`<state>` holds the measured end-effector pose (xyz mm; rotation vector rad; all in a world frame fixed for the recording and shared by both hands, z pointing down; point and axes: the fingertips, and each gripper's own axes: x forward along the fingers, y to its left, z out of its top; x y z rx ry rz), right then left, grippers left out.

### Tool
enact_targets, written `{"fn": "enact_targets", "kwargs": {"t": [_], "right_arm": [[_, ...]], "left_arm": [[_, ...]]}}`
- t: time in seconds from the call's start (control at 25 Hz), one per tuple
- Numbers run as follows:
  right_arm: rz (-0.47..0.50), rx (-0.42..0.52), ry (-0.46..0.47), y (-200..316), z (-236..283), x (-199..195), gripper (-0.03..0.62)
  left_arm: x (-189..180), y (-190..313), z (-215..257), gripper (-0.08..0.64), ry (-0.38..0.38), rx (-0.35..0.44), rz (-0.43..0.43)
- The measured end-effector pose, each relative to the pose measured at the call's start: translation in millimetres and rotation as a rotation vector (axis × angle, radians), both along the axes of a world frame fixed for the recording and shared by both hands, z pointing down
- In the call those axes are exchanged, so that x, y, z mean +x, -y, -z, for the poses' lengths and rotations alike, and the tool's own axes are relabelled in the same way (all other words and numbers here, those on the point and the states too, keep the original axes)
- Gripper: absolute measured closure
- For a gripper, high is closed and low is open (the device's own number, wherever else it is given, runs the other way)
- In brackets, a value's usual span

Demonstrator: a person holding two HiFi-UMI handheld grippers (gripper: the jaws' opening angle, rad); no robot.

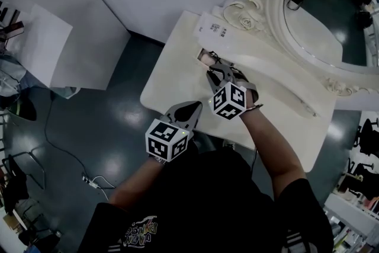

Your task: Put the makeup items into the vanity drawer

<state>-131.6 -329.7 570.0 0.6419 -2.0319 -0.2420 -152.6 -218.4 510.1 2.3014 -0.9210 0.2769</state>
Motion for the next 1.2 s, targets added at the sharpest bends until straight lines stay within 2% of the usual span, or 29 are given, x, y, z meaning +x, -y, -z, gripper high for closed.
{"fn": "enact_targets", "kwargs": {"t": [0.52,0.72,0.8,1.0,1.2], "right_arm": [[-0.215,-0.049,0.092,6,12,43,0.545],[-0.245,-0.107,0.095,9,5,52,0.543],[-0.268,-0.130,0.133,11,7,54,0.543],[-0.319,-0.182,0.303,10,19,48,0.543],[-0.326,-0.138,0.332,27,24,41,0.543]], "left_arm": [[4,-7,4,0.560,-0.001,0.014,-0.027],[5,-11,4,0.560,0.003,0.015,-0.031],[3,-11,4,0.560,0.003,0.015,-0.029],[-2,-13,3,0.560,0.000,0.014,-0.020],[-5,-13,4,0.560,-0.001,0.016,-0.016]]}}
